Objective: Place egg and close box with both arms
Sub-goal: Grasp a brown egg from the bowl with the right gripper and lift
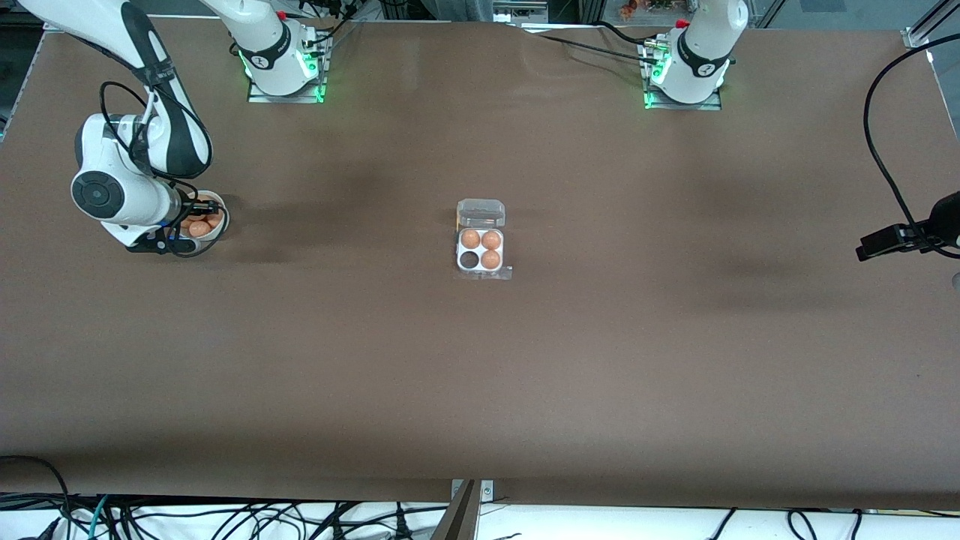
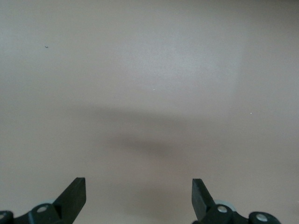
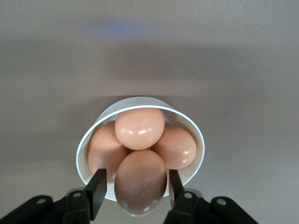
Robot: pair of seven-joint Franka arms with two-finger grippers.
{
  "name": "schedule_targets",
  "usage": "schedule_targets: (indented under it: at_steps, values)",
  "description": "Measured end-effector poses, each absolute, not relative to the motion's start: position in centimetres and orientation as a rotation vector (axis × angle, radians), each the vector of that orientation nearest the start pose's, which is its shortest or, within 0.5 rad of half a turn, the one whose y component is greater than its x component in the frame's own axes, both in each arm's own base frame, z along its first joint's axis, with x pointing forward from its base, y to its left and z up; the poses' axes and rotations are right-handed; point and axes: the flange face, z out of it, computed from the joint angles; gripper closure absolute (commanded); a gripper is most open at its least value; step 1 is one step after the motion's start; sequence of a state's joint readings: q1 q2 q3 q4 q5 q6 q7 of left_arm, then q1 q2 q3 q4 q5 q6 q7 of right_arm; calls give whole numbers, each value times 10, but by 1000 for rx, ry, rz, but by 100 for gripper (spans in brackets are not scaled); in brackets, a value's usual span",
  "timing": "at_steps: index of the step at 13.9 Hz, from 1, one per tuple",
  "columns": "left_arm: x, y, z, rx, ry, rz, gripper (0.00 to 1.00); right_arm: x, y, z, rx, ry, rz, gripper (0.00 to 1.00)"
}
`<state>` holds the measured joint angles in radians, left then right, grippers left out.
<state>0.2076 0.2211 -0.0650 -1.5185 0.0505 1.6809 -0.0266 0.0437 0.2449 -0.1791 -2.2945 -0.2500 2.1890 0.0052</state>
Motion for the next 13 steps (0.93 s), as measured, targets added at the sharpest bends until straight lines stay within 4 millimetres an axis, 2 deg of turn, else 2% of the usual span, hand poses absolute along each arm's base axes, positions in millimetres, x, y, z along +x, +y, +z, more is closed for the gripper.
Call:
schedule_targets:
  at_steps: [2, 6, 13]
  values:
    - [616, 97, 528, -3098, -254, 93, 0, 483, -78, 221, -3282, -62, 606, 54]
    - [616, 97, 528, -3098, -254, 93, 0, 483, -80, 220, -3282, -58, 611, 65]
    - [616, 97, 528, -3098, -254, 93, 0, 488, -81, 226, -3284, -50, 621, 68]
